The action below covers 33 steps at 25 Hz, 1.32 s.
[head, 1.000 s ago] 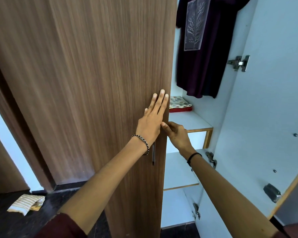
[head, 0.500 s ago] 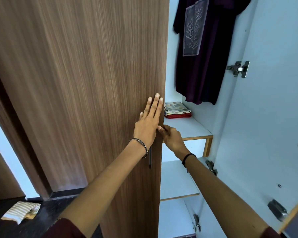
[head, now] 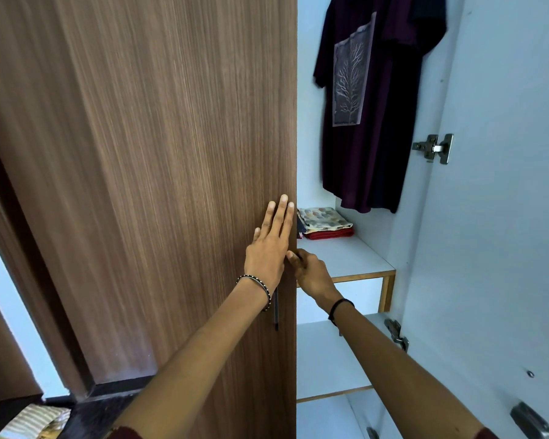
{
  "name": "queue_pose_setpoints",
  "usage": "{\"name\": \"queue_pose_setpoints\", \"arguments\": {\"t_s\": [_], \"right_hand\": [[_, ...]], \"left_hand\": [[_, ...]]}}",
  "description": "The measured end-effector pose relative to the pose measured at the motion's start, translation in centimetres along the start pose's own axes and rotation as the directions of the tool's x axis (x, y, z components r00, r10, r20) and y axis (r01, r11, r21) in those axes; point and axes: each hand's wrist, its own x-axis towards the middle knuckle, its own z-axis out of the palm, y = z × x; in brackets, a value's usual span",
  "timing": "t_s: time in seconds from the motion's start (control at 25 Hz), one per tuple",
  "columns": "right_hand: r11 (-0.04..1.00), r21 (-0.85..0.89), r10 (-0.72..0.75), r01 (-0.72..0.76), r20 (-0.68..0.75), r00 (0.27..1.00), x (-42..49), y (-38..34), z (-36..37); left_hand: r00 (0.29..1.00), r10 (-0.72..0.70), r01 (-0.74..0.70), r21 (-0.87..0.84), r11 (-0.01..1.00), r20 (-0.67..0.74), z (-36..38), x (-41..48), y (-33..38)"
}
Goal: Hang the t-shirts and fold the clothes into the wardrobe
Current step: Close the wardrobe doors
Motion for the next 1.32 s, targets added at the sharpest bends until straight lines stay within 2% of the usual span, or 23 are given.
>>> {"name": "queue_pose_setpoints", "arguments": {"t_s": [0.48,0.76,1.0,1.16,1.32], "right_hand": [[0.999,0.01,0.046,-0.046,-0.036,0.998,2.2,-0.1,0.5],[0.999,-0.033,0.022,-0.023,-0.036,0.999,2.5,0.3,0.5],[0.998,0.023,0.065,-0.064,-0.083,0.994,1.7,-0.2,0.3],[0.997,0.028,0.076,-0.073,-0.143,0.987,-0.2,-0.1,-1.1],[0.997,0.057,0.061,-0.049,-0.238,0.969,-3.0,0.8,-3.8]], "left_hand": [[0.999,-0.03,0.029,0.027,0.999,0.027,0.6,1.6,0.0],[0.998,-0.052,0.051,0.024,0.998,0.031,1.1,1.8,0.2],[0.997,-0.034,0.028,0.078,0.997,0.072,1.6,1.5,0.0],[0.989,0.057,-0.074,0.118,0.99,0.137,2.0,0.8,1.0],[0.978,0.134,-0.138,0.014,0.99,0.162,1.1,0.2,3.1]]}}
